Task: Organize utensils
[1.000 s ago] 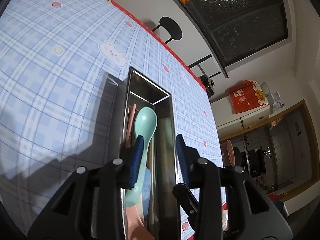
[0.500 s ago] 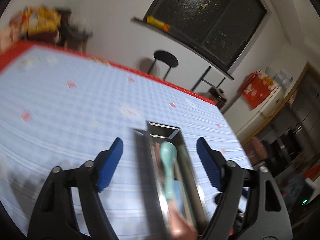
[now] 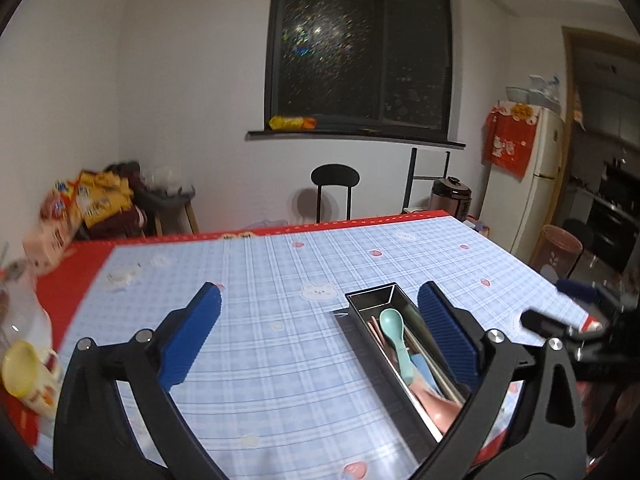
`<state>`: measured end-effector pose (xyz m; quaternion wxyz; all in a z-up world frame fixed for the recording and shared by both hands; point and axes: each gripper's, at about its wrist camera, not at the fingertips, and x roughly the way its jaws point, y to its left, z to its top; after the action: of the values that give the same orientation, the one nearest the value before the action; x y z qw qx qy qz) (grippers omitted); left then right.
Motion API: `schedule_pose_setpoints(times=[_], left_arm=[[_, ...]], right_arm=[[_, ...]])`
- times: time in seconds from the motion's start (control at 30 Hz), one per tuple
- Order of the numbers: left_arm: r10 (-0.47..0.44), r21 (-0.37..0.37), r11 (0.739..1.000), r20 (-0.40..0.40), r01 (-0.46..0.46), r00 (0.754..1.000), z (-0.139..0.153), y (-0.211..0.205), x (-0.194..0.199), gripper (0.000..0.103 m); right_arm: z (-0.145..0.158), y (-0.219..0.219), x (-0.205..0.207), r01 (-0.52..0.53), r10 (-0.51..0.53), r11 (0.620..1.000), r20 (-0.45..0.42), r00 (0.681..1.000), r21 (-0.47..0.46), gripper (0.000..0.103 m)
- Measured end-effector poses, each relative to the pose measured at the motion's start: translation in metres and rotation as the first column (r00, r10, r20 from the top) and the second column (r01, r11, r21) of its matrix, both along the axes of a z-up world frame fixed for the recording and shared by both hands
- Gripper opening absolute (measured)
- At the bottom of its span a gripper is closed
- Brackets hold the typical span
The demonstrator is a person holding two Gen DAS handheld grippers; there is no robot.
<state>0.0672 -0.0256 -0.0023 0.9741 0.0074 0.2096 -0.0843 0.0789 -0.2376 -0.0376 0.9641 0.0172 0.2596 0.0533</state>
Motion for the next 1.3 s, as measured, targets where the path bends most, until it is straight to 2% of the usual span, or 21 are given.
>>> schedule_pose_setpoints(times=[0.17, 0.33, 0.47, 0.9, 1.3], left_arm=[[0.034, 0.078, 0.996, 0.039, -0.037, 0.999, 0.011, 0.004, -0.024, 0.097], [0.036, 0.071, 0.997, 0.036, -0.038, 0.999, 0.01, 0.012, -0.038, 0.097], [0.048, 0.1, 0.994, 0.034, -0.051, 0.998, 0.007, 0.012, -0.043, 0.097], [0.057, 0.09, 0.994, 0.027, -0.059, 0.998, 0.006, 0.01, -0.041, 0.097], [0.059, 0.114, 0.992, 0.023, -0.061, 0.998, 0.002, 0.003, -0.04, 0.097]], right_arm=[[0.017, -0.003, -0.021, 0.045, -0.045, 0.999, 0.049, 0.998, 0.0, 0.097], [0.027, -0.004, -0.033, 0.085, -0.084, 0.996, 0.068, 0.994, -0.017, 0.097], [0.031, -0.002, -0.04, 0.099, -0.096, 0.994, 0.079, 0.992, -0.041, 0.097], [0.035, 0.002, -0.047, 0.107, -0.101, 0.992, 0.088, 0.991, -0.072, 0.097], [0.033, 0.002, -0.047, 0.123, -0.115, 0.987, 0.086, 0.99, -0.099, 0.097]])
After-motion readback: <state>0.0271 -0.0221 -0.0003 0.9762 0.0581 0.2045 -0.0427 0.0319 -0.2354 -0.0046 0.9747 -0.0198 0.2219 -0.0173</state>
